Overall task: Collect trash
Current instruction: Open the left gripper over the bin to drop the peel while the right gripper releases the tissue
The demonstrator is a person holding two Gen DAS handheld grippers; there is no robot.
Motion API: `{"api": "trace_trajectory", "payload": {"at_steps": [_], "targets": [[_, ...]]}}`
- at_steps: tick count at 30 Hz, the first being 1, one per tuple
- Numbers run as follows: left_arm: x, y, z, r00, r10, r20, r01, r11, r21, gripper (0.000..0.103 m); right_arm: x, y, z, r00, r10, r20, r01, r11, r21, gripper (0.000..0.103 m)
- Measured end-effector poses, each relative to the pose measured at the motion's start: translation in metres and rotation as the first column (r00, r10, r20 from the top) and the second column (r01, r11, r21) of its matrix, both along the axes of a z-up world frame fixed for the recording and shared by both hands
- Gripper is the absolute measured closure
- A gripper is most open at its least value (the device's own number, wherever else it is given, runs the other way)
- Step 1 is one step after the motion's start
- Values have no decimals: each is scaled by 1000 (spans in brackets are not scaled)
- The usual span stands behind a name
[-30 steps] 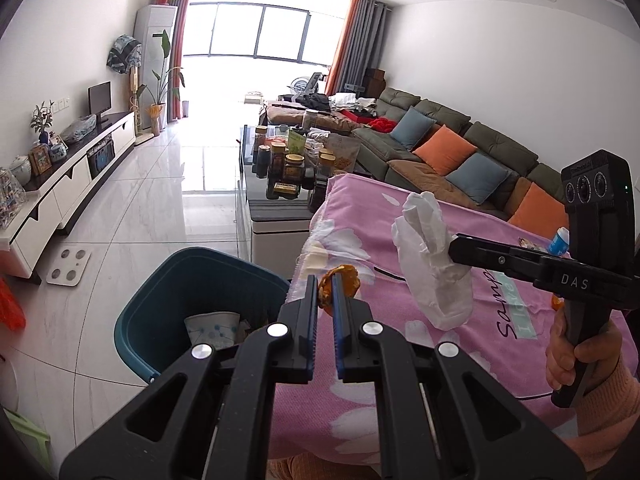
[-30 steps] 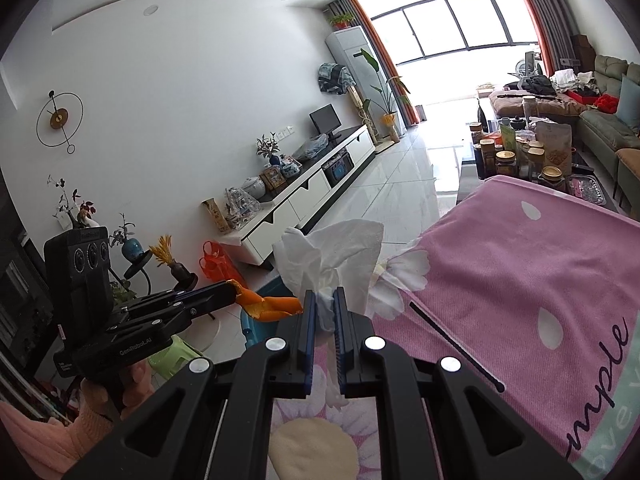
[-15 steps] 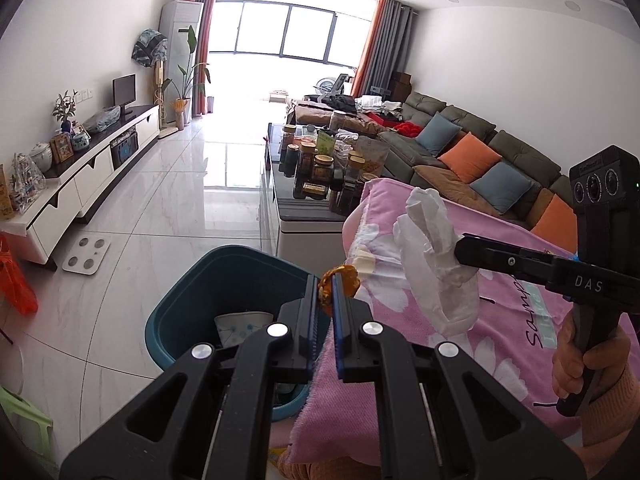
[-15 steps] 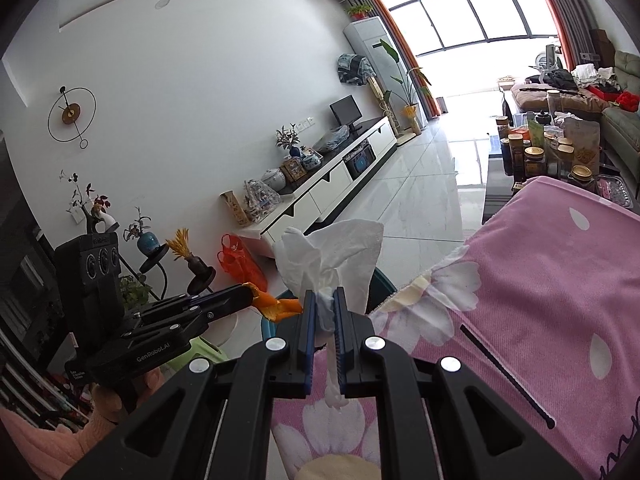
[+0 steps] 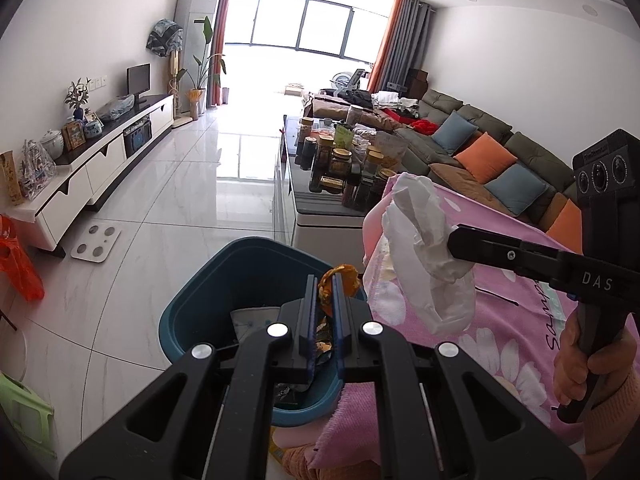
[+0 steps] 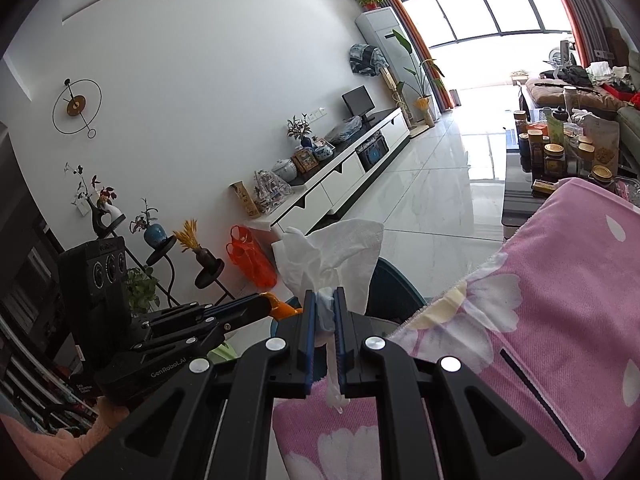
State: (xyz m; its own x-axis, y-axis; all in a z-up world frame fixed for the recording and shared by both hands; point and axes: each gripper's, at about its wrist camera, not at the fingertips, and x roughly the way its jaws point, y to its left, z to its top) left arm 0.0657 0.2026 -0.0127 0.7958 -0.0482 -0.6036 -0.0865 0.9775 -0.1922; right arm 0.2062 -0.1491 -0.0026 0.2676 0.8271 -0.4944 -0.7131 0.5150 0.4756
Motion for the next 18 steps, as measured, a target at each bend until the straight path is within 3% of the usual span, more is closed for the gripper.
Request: {"api": "trace_trajectory", "payload": {"at_steps": [18], "targets": [[27,17,-33,994,80,-78,-80,997,1,96,21,50,-23,999,12,-52,-15,999,-44,94]]}}
